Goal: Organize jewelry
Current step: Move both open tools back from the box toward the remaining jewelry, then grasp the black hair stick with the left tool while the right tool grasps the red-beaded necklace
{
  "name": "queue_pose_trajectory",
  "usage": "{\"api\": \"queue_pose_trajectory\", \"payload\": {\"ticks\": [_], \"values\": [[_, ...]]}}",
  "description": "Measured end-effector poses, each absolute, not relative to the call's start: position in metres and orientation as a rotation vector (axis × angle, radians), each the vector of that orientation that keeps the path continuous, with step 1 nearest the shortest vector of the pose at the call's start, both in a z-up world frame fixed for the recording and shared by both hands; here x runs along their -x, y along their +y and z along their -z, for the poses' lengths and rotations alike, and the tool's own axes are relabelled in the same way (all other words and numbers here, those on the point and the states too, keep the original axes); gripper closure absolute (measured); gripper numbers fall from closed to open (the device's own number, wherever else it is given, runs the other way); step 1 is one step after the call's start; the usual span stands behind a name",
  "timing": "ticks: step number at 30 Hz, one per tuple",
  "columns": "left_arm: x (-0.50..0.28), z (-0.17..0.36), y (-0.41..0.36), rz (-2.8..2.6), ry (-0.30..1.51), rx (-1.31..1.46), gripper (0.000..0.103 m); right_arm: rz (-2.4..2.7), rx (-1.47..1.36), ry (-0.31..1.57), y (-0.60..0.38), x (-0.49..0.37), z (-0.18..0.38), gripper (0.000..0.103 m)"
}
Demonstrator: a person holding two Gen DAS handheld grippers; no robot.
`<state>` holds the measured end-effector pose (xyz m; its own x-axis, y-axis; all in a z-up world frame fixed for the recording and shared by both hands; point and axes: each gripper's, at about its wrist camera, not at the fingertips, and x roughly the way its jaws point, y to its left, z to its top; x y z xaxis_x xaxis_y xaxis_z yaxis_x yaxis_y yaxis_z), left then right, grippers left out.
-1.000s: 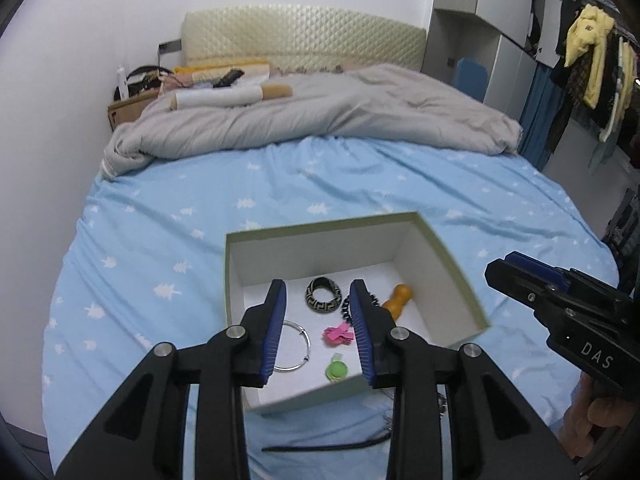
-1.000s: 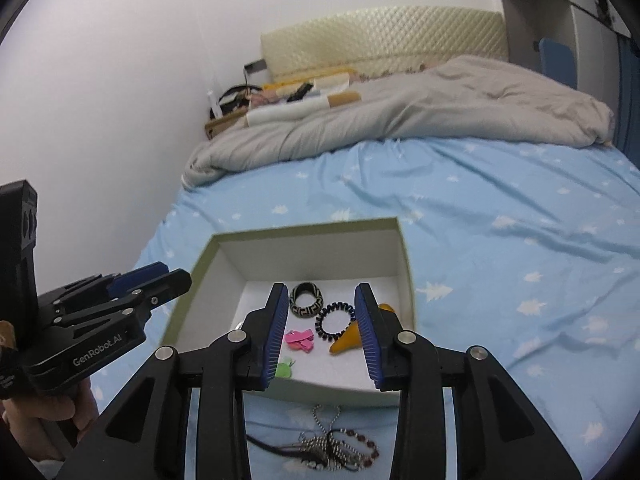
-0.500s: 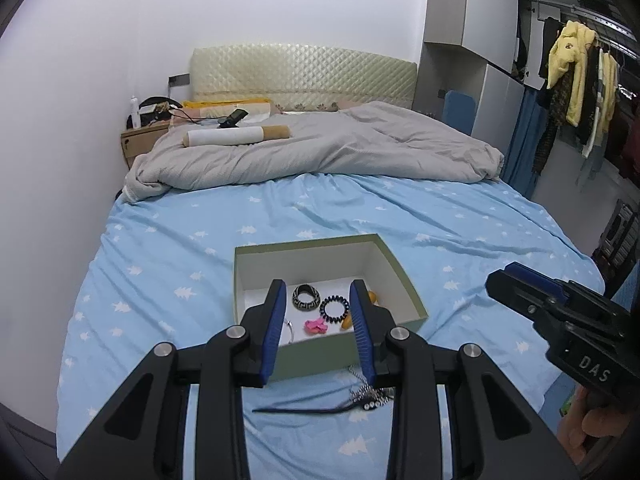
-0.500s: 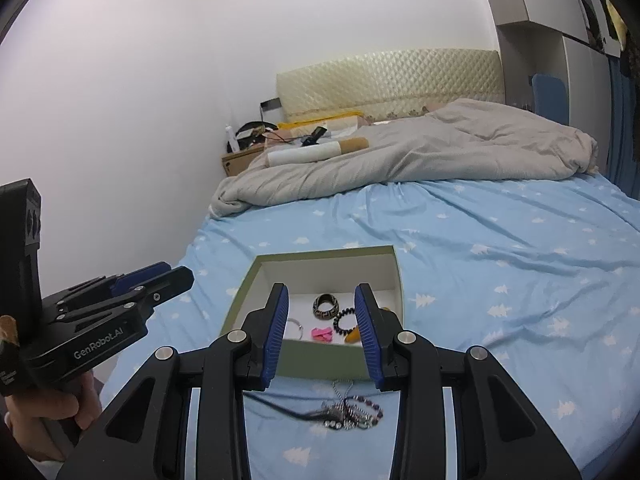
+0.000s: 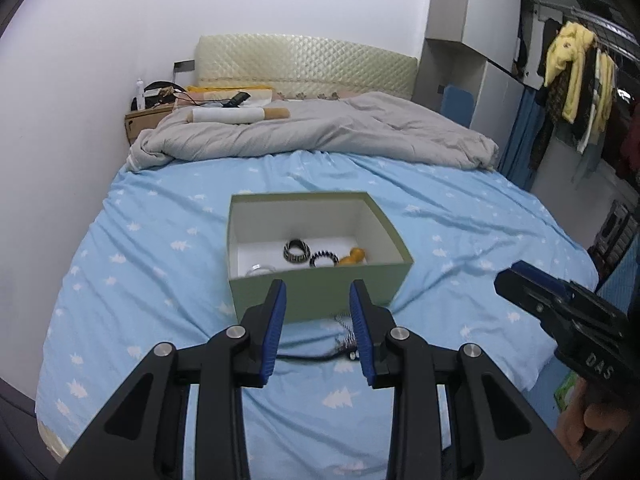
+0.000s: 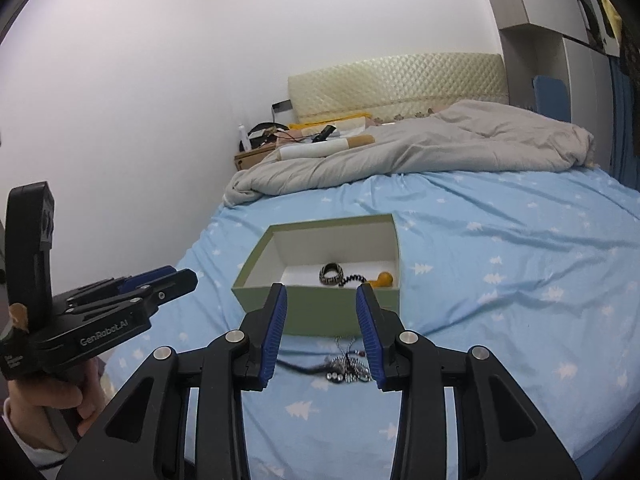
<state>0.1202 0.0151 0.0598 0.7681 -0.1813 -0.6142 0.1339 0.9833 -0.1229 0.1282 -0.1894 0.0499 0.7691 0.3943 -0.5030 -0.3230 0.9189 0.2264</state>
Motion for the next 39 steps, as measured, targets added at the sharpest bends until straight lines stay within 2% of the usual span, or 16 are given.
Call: {"api": "queue_pose_trajectory", "payload": {"ticks": [11, 22, 37, 39], "values": [[-0.088, -0.011, 0.010, 0.157, 0.760, 0.111, 0.069, -0.371, -0.132, 0.612, -0.203, -0.100, -0.005, 0.065], [-0.074, 0.015, 0.010, 0.174, 0.770, 0.125, 0.069, -0.343, -0.136, 0.655, -0.210, -0.085, 0.031, 0.063], [-0.099, 0.051, 0.022, 0.196, 0.852, 0.140, 0.069, -0.313, -0.136, 0.705, -0.206, -0.098, 0.061, 0.060], [-0.106, 0.056, 0.022, 0.205, 0.866, 0.141, 0.067, -0.307, -0.136, 0.707, -0.206, -0.103, 0.063, 0.060]]}}
